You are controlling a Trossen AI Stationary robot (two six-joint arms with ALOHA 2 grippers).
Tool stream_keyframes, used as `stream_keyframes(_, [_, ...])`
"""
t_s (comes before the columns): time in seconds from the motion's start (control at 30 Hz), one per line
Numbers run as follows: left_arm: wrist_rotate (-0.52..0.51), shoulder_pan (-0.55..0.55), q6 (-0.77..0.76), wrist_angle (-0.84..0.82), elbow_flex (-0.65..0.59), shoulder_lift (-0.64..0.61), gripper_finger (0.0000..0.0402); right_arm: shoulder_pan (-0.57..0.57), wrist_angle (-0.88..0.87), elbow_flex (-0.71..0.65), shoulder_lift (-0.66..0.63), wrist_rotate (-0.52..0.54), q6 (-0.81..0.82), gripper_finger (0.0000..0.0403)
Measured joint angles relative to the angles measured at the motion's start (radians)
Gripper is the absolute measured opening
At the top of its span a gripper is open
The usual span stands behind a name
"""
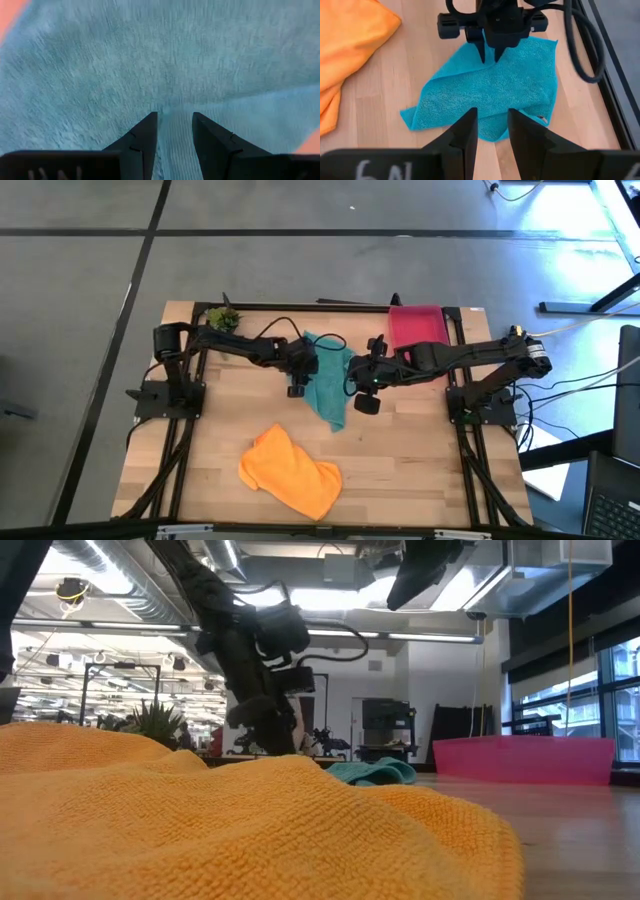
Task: Roll microfiber towels into tight, uniform cylinder then place into a basket
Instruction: Roll the blue microfiber cloth on the table
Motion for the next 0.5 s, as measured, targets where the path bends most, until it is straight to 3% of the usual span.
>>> stream_keyframes(0.27, [-0.025,-0.005,0.016,0.009,0.001,0.025,0.0104,0.0,-0.001,0.0,0.0,0.0,-0.002,0.0109])
stream_keyframes(0.5, [-0.022,-0.029,0.017,0.001,0.001,0.024,0.0049,0.0,-0.001,0.0,0.0,0.001,-0.003,0.0109])
